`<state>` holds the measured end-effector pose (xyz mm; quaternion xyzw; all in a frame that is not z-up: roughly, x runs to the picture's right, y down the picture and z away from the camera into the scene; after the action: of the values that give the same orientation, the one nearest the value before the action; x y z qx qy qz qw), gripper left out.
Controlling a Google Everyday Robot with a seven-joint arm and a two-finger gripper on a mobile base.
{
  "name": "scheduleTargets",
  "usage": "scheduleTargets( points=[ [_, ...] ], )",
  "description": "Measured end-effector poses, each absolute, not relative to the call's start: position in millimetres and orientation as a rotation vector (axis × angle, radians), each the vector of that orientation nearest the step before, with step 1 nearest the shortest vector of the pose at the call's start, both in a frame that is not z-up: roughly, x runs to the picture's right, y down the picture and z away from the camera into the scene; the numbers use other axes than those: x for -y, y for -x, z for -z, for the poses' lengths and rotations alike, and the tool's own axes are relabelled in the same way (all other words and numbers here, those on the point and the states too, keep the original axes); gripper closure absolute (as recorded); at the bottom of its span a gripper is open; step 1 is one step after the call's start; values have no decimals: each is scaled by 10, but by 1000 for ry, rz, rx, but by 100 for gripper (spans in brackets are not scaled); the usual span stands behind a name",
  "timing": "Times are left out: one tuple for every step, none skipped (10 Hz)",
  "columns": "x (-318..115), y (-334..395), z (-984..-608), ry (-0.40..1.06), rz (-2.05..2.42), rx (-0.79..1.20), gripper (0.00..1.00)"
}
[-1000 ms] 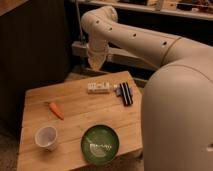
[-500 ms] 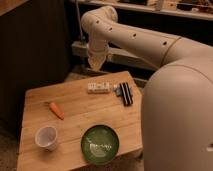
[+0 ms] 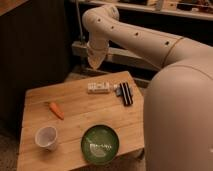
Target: Place the bottle in the ceramic bowl
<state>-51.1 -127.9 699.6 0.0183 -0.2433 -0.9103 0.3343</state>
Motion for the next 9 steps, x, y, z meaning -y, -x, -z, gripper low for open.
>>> scheduleTargets(
  points=[
    [1336,508,-6941,-191,2490,653,80],
    [1373,462,-6919,-293,2562,666,80],
    [1409,382,-6895,-390,2633,675,80],
    [1465,251,-6829,-494,2758,656,80],
    [1456,229,-6835,-551,2869,649,80],
    [1458,273,-6823,-614,2975,639,80],
    [1450,289,-6826,-661,3053,631,80],
    [1453,258,-6825,-698,3123,617,80],
    [1455,246,-6827,-715,3157,611,80]
  ],
)
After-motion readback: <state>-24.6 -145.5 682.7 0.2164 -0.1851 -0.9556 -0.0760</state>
